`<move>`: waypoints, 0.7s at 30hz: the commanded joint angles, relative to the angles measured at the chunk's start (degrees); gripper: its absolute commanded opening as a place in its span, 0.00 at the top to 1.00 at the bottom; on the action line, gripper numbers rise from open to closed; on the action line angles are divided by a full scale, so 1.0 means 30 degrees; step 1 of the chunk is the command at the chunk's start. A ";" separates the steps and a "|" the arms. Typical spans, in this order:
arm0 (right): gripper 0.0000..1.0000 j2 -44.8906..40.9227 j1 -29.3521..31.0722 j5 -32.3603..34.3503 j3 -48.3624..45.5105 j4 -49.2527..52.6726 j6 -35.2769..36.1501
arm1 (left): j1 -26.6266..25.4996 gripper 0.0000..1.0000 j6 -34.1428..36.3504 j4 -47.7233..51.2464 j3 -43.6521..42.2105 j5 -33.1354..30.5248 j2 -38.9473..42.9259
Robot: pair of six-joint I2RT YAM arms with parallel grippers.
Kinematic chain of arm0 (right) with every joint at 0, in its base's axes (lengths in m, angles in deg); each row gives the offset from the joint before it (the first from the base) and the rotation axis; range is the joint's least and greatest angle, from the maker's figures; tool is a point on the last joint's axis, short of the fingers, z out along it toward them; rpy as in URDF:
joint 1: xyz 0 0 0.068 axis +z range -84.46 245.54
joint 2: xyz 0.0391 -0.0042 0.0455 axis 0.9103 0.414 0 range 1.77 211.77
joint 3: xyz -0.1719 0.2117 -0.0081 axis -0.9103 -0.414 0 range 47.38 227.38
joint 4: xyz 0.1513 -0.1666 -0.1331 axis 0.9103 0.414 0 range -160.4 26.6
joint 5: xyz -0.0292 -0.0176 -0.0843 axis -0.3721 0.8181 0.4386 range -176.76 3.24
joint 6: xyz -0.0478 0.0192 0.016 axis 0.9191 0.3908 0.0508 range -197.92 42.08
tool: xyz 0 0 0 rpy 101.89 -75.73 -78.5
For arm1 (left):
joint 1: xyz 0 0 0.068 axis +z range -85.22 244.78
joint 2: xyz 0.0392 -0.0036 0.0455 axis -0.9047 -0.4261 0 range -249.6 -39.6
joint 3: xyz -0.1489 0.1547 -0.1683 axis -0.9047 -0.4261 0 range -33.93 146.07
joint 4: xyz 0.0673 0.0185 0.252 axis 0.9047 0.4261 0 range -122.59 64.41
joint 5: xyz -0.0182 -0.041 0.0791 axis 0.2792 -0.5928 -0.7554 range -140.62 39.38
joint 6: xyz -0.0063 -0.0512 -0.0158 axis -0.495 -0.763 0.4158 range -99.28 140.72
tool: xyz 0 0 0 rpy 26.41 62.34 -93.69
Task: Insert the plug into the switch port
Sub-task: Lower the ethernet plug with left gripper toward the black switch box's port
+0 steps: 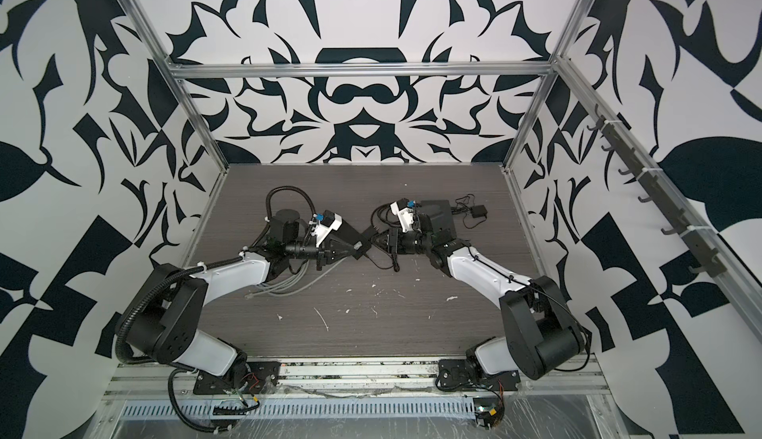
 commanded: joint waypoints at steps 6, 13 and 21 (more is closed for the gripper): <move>0.61 -0.0697 0.0285 0.0839 -0.0676 0.0446 0.1070 | 0.0080 1.00 -0.1006 -0.1079 -0.0528 0.0197 0.0208; 0.61 -0.0280 0.0287 0.2535 0.0051 0.1400 0.2538 | 0.0088 1.00 -0.1572 0.3882 0.0296 -0.7312 0.1723; 0.61 0.2250 0.0873 0.5039 0.3042 0.2755 0.4328 | 0.0109 1.00 -0.2109 0.7857 0.0570 -1.2724 0.1043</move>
